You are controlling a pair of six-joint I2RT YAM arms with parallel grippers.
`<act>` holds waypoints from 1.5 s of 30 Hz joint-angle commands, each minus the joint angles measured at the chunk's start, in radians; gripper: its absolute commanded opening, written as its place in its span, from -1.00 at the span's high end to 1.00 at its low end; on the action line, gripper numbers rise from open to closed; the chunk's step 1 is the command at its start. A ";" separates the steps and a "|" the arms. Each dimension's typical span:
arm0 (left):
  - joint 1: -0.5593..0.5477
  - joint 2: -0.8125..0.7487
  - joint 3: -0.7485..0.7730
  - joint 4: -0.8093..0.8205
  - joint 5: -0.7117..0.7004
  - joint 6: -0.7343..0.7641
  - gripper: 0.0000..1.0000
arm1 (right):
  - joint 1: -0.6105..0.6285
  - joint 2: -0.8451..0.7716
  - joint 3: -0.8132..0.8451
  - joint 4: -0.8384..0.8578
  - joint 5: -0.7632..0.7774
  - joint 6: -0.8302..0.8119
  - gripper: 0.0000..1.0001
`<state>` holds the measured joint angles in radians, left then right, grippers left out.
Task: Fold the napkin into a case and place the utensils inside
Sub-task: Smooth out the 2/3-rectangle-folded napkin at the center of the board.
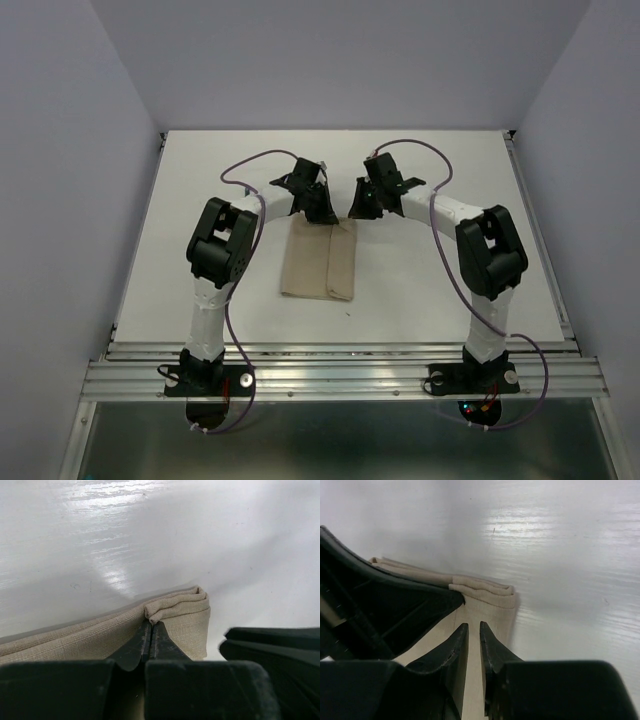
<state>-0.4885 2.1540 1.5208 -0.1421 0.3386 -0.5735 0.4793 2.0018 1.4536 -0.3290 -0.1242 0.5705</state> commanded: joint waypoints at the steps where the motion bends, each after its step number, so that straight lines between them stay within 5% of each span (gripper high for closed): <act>1: 0.008 -0.019 0.006 0.006 -0.016 -0.002 1.00 | 0.008 -0.095 -0.033 0.001 0.064 -0.018 0.58; 16: 0.021 -0.037 -0.010 0.010 0.005 0.001 1.00 | 0.018 0.075 -0.016 0.027 -0.002 -0.015 0.62; 30: 0.028 -0.048 -0.027 0.013 0.010 0.009 1.00 | 0.018 -0.043 0.013 0.016 0.072 -0.017 0.83; 45: 0.041 -0.065 -0.086 0.035 0.007 0.000 1.00 | 0.027 0.143 0.051 0.013 0.046 -0.021 0.87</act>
<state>-0.4587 2.1502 1.4902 -0.0998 0.3721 -0.5823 0.4915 2.0899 1.4765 -0.3046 -0.0795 0.5659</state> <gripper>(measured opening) 0.029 0.065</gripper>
